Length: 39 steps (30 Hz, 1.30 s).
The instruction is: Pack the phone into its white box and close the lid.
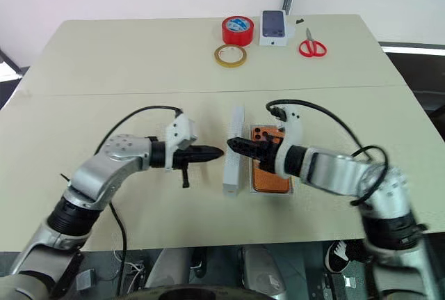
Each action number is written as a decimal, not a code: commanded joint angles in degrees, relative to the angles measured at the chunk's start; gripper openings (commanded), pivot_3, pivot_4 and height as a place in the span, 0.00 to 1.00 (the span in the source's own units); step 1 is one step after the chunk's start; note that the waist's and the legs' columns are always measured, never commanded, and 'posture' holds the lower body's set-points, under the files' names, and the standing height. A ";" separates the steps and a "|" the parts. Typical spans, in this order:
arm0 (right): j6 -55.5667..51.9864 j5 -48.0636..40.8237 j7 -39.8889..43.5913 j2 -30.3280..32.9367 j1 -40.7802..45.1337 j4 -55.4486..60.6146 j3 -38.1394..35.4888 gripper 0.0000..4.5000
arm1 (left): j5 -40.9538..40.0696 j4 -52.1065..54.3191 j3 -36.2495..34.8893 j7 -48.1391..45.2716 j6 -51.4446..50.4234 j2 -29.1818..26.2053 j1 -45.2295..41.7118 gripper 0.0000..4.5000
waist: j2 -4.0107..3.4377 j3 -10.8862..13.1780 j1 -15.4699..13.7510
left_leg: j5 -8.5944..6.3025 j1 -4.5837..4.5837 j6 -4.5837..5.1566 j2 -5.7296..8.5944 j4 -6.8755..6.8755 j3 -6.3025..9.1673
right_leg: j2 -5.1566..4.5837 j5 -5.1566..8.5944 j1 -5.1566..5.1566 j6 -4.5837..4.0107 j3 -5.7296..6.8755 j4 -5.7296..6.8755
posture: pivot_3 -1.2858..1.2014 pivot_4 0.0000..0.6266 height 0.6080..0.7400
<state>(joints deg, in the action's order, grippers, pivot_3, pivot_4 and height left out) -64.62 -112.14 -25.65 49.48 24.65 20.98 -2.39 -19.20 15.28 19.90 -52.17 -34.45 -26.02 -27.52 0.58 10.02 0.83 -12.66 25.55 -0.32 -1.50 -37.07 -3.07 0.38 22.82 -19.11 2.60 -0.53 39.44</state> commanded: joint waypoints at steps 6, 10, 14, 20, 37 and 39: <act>-1.93 22.00 16.59 11.03 4.07 -4.55 -0.40 0.75 | 2.28 -1.08 4.19 1.36 0.75 5.65 -3.26 0.00 | 0.03 -0.03 -0.20 | 0.01 0.00 -0.01 0.00 0.03 -0.02 | 0.04 0.00 0.01 0.00 -0.04 -0.04 | 0.52 0.24 1.00; -0.37 36.61 27.16 14.05 3.39 -2.20 2.27 0.38 | 2.51 -2.16 3.41 2.28 0.23 7.01 -3.68 0.00 | 0.03 -0.03 -0.22 | 0.01 0.02 -0.03 0.00 0.01 -0.03 | 0.02 0.00 0.00 0.00 -0.05 -0.05 | 0.52 0.24 1.00; 4.09 50.10 37.88 17.11 2.56 1.30 5.55 0.01 | 2.01 -2.50 0.91 4.20 -0.64 7.37 -3.71 0.00 | 0.00 -0.03 -0.04 | 0.01 0.01 -0.02 -0.02 0.02 -0.02 | 0.03 0.00 -0.01 0.00 -0.05 -0.04 | 0.52 0.24 1.00; 10.55 67.11 49.07 20.99 0.64 5.53 10.70 0.01 | 7.52 -4.13 -0.47 7.74 -3.92 0.78 -5.16 0.00 | -0.02 -0.03 -0.02 | 0.01 -0.01 -0.02 -0.01 0.02 -0.01 | 0.03 0.00 0.00 0.00 -0.05 -0.04 | 0.52 0.24 1.00; 12.16 82.37 62.79 17.91 -3.43 11.32 12.48 0.01 | 8.09 -5.67 7.23 4.68 -6.86 4.73 -6.12 0.00 | -0.03 -0.03 -0.02 | 0.05 -0.02 -0.09 0.00 -0.02 -0.01 | 0.01 0.00 0.02 0.00 -0.05 -0.01 | 0.52 0.24 1.00; 11.70 82.76 63.25 17.55 -3.77 11.83 12.04 0.01 | 8.29 -5.79 7.60 4.73 -6.79 5.77 -6.60 0.00 | -0.03 -0.03 -0.08 | 0.05 -0.03 -0.09 0.00 -0.02 -0.01 | 0.01 0.00 0.03 0.00 -0.06 -0.01 | 0.52 0.24 1.00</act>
<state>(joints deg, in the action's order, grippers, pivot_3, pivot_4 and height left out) -52.93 -29.92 37.01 67.42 20.74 30.15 11.47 -11.18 8.55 27.00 -47.50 -41.74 -21.00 -32.91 0.55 10.00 0.76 -12.61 25.52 -0.41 -1.50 -37.10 -3.08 0.39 22.82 -19.08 2.60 -0.59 39.43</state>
